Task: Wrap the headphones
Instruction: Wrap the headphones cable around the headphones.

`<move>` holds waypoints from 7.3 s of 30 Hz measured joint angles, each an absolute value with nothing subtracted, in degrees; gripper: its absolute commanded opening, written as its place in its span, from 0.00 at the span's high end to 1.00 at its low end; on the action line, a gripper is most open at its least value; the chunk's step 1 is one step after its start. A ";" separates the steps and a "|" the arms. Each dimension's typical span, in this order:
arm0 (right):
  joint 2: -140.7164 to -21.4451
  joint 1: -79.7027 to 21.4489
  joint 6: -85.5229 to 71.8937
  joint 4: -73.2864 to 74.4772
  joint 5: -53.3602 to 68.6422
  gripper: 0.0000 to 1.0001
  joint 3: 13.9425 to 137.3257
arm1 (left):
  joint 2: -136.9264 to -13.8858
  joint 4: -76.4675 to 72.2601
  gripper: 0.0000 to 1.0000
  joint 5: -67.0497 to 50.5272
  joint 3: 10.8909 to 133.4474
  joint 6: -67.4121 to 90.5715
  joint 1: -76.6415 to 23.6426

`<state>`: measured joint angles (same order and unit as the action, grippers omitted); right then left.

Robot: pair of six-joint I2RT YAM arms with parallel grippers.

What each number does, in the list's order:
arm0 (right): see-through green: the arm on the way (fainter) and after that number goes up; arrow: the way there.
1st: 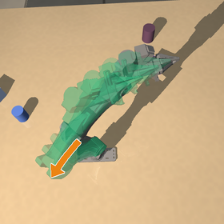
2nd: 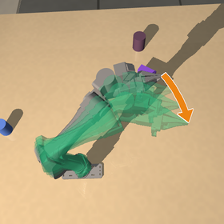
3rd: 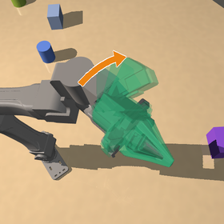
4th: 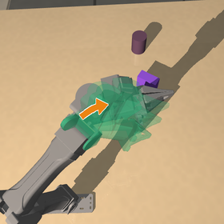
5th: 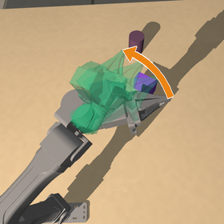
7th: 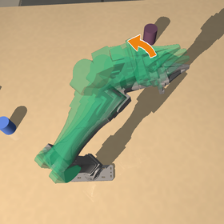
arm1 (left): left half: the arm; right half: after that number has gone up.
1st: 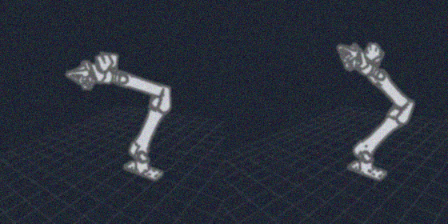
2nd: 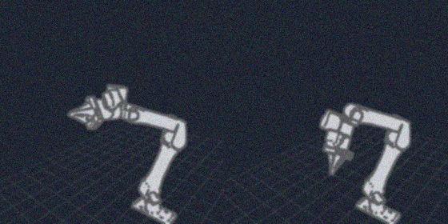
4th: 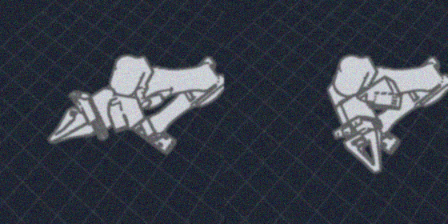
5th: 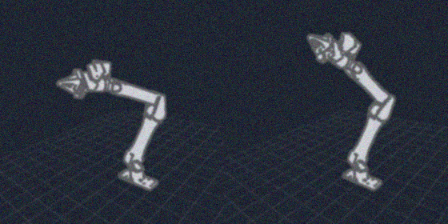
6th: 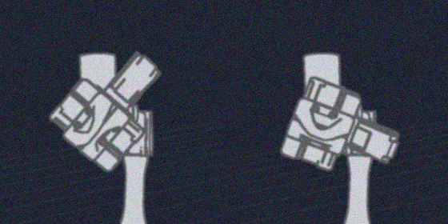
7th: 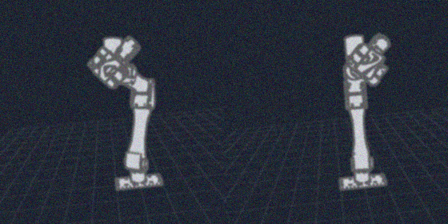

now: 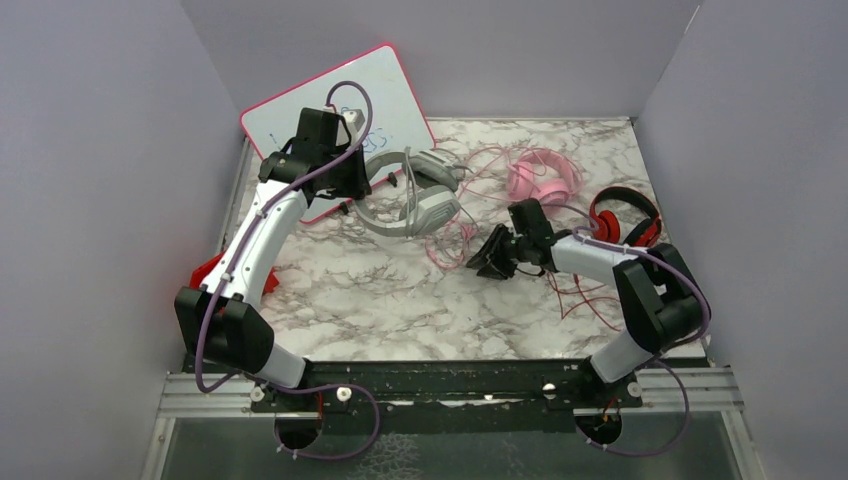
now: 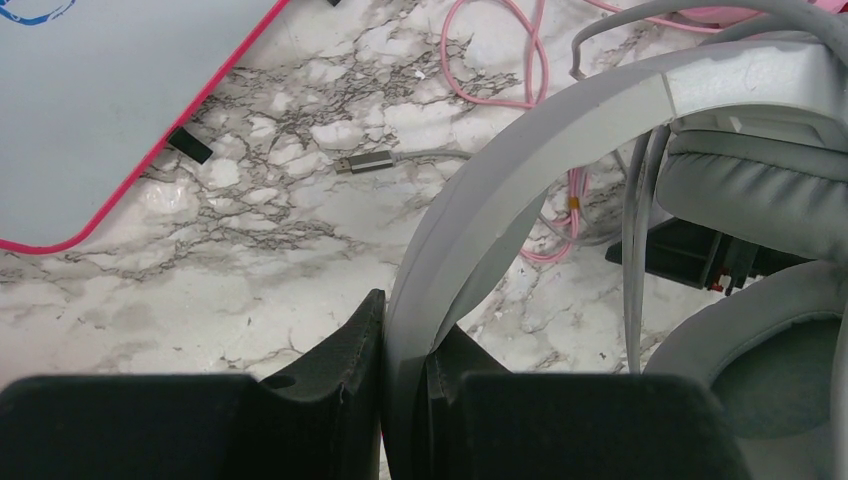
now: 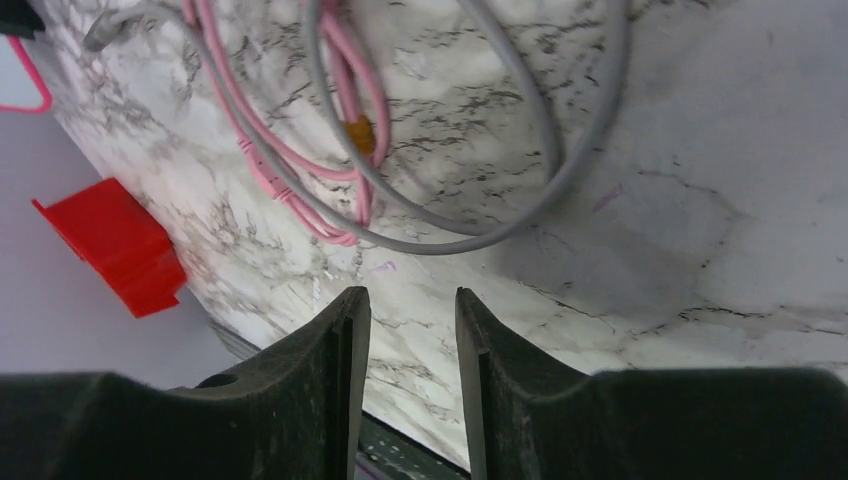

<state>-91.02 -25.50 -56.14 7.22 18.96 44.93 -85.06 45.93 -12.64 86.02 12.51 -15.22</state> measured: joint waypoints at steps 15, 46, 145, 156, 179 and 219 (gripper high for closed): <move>-99.09 -26.70 -78.46 9.50 19.97 0.62 47.94 | -84.42 45.47 1.00 -13.78 85.73 12.88 -15.22; -103.22 -28.34 -84.93 15.16 11.84 1.00 55.64 | -82.46 45.10 1.00 -15.20 85.36 13.08 -15.22; -62.72 -28.88 -14.20 32.05 -20.05 1.00 99.42 | -99.02 36.88 1.00 22.31 89.32 3.51 -25.74; -71.13 -28.88 -12.05 27.73 -19.86 1.00 106.24 | -88.99 35.44 1.00 11.97 80.49 3.55 -32.45; -90.45 -27.14 -9.43 22.22 -20.16 1.00 108.01 | -66.11 34.30 1.00 -2.42 67.46 2.00 -38.00; -90.94 -21.52 -19.84 17.82 27.31 1.00 77.12 | -75.77 33.50 1.00 1.41 103.33 9.65 -38.00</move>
